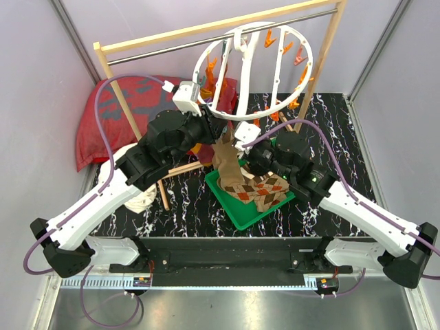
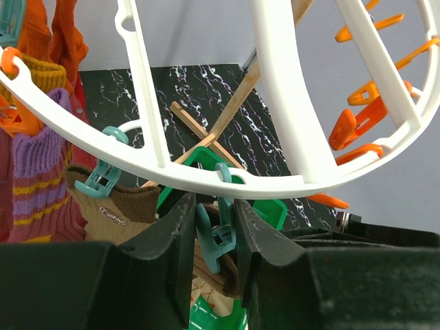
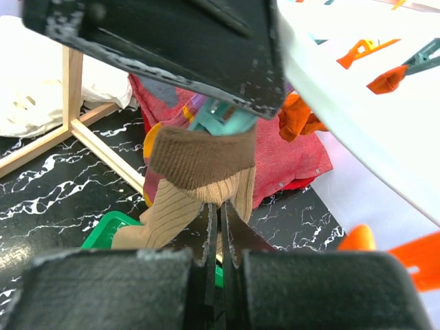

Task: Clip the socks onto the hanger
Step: Clamp the sock onto the hanger.

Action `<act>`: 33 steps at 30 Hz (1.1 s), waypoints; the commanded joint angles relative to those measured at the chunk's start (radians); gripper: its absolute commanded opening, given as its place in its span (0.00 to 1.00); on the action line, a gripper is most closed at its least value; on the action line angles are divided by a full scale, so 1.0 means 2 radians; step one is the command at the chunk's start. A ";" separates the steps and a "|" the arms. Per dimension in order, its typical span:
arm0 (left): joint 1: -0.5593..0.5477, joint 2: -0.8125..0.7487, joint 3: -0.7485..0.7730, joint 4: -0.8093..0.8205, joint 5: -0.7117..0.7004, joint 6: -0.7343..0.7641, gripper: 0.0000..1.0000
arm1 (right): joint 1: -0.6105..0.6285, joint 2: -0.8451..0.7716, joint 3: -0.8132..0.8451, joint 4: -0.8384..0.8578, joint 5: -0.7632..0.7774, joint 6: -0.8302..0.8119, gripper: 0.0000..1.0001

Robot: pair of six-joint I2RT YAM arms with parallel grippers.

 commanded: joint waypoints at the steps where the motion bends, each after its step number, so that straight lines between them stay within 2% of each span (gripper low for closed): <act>1: -0.001 -0.018 -0.002 0.005 -0.007 0.012 0.04 | -0.008 -0.017 0.020 0.032 -0.007 0.018 0.00; 2: -0.001 -0.018 -0.003 0.005 -0.008 0.013 0.11 | -0.008 -0.017 0.020 0.031 -0.006 0.020 0.00; 4: -0.001 -0.019 -0.001 0.005 -0.009 0.015 0.16 | -0.008 -0.016 0.020 0.031 -0.019 0.023 0.00; 9: -0.001 -0.021 0.000 0.007 -0.011 0.018 0.52 | -0.008 -0.015 0.022 0.032 -0.032 0.032 0.00; 11: -0.001 -0.022 -0.001 0.010 -0.012 0.018 0.62 | -0.008 -0.014 0.022 0.031 -0.037 0.037 0.00; 14: 0.000 -0.023 0.000 0.013 -0.014 0.018 0.70 | -0.008 -0.014 0.021 0.032 -0.039 0.045 0.02; 18: 0.000 -0.020 0.003 0.015 -0.020 0.023 0.72 | -0.008 -0.020 0.020 0.048 -0.035 0.057 0.14; 19: 0.000 -0.018 0.004 0.017 -0.022 0.025 0.72 | -0.007 -0.021 0.019 0.048 -0.033 0.059 0.25; 22: 0.001 -0.014 0.005 0.017 -0.028 0.028 0.71 | -0.008 -0.031 0.013 0.049 -0.023 0.071 0.42; 33: 0.019 -0.025 0.006 0.017 -0.023 0.031 0.72 | -0.008 -0.107 -0.037 0.043 0.073 0.123 0.70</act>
